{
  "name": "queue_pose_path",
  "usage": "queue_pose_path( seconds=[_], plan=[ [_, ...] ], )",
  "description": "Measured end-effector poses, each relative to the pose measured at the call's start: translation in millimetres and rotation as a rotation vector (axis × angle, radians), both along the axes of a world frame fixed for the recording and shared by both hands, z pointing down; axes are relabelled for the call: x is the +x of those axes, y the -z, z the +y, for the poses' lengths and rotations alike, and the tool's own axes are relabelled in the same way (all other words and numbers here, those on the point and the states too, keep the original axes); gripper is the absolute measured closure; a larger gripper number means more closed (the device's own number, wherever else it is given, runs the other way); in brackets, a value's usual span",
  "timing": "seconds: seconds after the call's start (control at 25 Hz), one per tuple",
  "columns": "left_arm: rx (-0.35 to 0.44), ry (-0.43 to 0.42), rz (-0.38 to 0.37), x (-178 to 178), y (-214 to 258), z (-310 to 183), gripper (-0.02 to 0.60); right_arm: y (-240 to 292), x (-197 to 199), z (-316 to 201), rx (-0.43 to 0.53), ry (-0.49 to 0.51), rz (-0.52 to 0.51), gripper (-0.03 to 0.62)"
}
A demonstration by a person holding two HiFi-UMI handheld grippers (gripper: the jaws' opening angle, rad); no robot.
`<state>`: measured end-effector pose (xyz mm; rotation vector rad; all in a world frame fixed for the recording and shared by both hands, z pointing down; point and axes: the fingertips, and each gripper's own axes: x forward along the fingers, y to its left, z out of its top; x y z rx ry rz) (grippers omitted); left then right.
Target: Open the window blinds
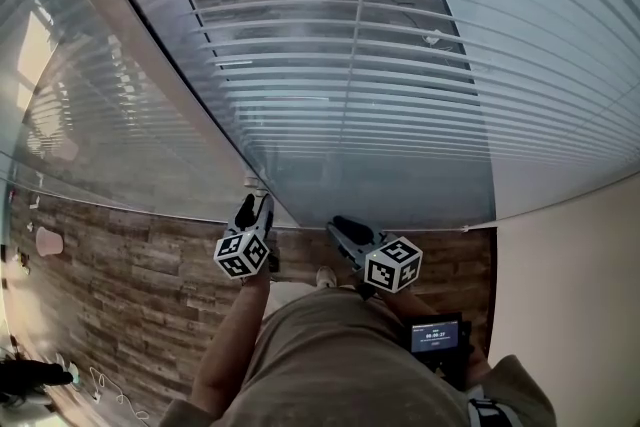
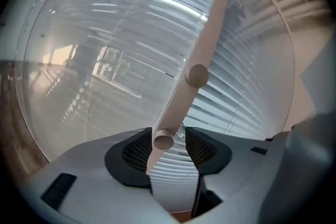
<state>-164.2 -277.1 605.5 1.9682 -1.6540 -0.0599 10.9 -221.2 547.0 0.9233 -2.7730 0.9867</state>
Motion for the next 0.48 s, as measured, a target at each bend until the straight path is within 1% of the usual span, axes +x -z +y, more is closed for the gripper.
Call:
queue_pose_path(
  seconds=[0.04, 0.08, 0.12, 0.16, 0.2, 0.24, 0.28, 0.4, 0.44, 0.48],
  plan=[
    [-0.008, 0.015, 0.045, -3, 0, -1, 0.371, 0, 0, 0, 0.0, 0.001, 0.0, 0.503],
    [-0.017, 0.027, 0.074, -6, -1, -3, 0.4, 0, -1, 1, 0.0, 0.002, -0.002, 0.503],
    [-0.026, 0.033, 0.088, -8, -2, -3, 0.454, 0, -2, 1, -0.001, 0.003, -0.003, 0.503],
    [-0.031, 0.028, 0.083, -10, -2, -4, 0.474, 0, -2, 0, -0.001, 0.003, -0.004, 0.503],
    [-0.033, 0.012, 0.056, -10, -2, -4, 0.479, 0, -3, 0, -0.002, 0.004, -0.004, 0.503],
    [-0.031, -0.006, 0.007, -9, 0, -3, 0.485, 0, -3, 0, -0.003, 0.005, -0.004, 0.503],
    [-0.028, -0.021, -0.06, -7, 1, -3, 0.491, -1, -3, 1, -0.004, 0.006, -0.002, 0.503],
    [-0.006, -0.041, -0.295, 3, 5, -1, 0.509, -3, -4, 4, -0.004, 0.013, -0.003, 0.503],
    [0.006, -0.044, -0.367, 6, 6, 0, 0.518, -3, -4, 4, -0.003, 0.015, -0.005, 0.503],
    [0.017, -0.045, -0.423, 8, 7, 0, 0.526, -2, -5, 5, -0.001, 0.018, -0.005, 0.503]
  ],
)
